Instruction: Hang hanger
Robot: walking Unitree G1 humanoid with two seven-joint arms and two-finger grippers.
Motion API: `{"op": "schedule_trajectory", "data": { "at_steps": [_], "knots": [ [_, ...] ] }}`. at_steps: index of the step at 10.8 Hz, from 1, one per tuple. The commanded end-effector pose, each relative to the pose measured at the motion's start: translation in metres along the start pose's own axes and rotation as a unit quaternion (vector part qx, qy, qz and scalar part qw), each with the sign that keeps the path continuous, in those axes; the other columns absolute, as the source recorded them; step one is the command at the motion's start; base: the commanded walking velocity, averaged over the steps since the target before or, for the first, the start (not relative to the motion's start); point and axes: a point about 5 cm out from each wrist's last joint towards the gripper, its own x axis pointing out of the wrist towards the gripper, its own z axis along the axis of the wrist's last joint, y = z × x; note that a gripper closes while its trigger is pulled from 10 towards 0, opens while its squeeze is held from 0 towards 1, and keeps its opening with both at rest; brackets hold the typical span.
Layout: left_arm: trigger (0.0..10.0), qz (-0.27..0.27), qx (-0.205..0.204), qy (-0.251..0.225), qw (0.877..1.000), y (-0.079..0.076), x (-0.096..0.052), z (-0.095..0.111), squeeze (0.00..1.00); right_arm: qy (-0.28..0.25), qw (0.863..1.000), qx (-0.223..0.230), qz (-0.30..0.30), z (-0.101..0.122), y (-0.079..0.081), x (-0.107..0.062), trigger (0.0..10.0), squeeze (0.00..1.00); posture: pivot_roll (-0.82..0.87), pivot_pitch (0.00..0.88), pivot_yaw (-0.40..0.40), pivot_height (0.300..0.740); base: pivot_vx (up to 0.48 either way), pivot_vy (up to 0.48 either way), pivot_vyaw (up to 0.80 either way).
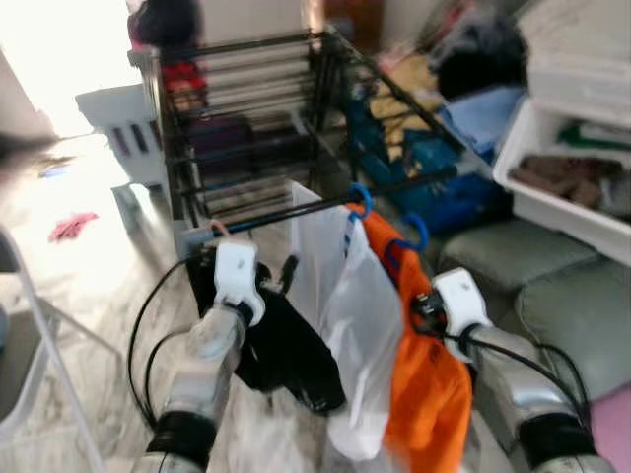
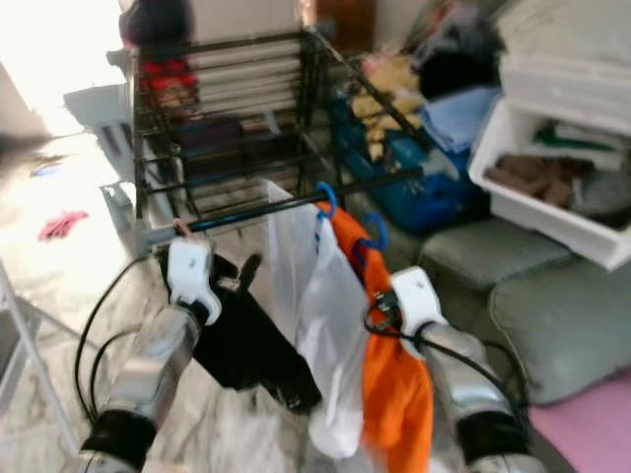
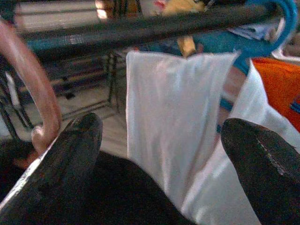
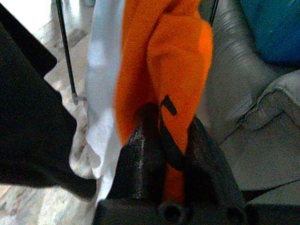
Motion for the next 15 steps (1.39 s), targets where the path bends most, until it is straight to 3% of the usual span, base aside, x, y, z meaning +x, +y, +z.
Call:
{"op": "schedule_trajectory", "data": {
  "at_steps": [1, 6, 10, 12, 15],
  "knots": [
    [10.0, 0.0, 0.007, -0.005, 1.0, 0.002, 0.001, 0.005, 0.0, -0.019, 1.0, -0.002, -0.012, 0.009, -0.004, 0.0, 10.0, 0.0, -0.19, 0.0, 0.074, 0.74, 0.0, 0.0, 0.0],
    [10.0, -0.015, 0.008, -0.01, 1.0, 0.0, 0.001, 0.008, 0.0, -0.043, 0.995, 0.01, -0.091, 0.017, -0.024, -0.002, 10.0, 0.0, -0.19, 0.0, 0.082, 0.74, 0.061, 0.0, 0.0],
    [10.0, -0.019, 0.004, -0.008, 1.0, -0.002, 0.0, 0.006, 0.0, -0.064, 0.99, -0.034, -0.12, 0.035, -0.05, -0.007, 10.0, 0.0, -0.2, 0.0, 0.081, 0.74, 0.374, 0.0, 0.0],
    [10.0, -0.018, 0.002, -0.009, 1.0, -0.003, 0.001, 0.006, 0.0, -0.07, 0.991, -0.045, -0.105, 0.045, -0.055, -0.006, 10.0, 0.0, -0.2, 0.0, 0.079, 0.74, 0.379, 0.0, 0.0],
    [10.0, -0.012, 0.002, -0.001, 1.0, -0.003, 0.0, 0.003, 0.0, -0.079, 0.992, -0.07, -0.062, 0.052, -0.05, -0.003, 10.0, 0.0, -0.2, 0.0, 0.087, 0.74, 0.0, 0.0, 0.0]
  ]
}}
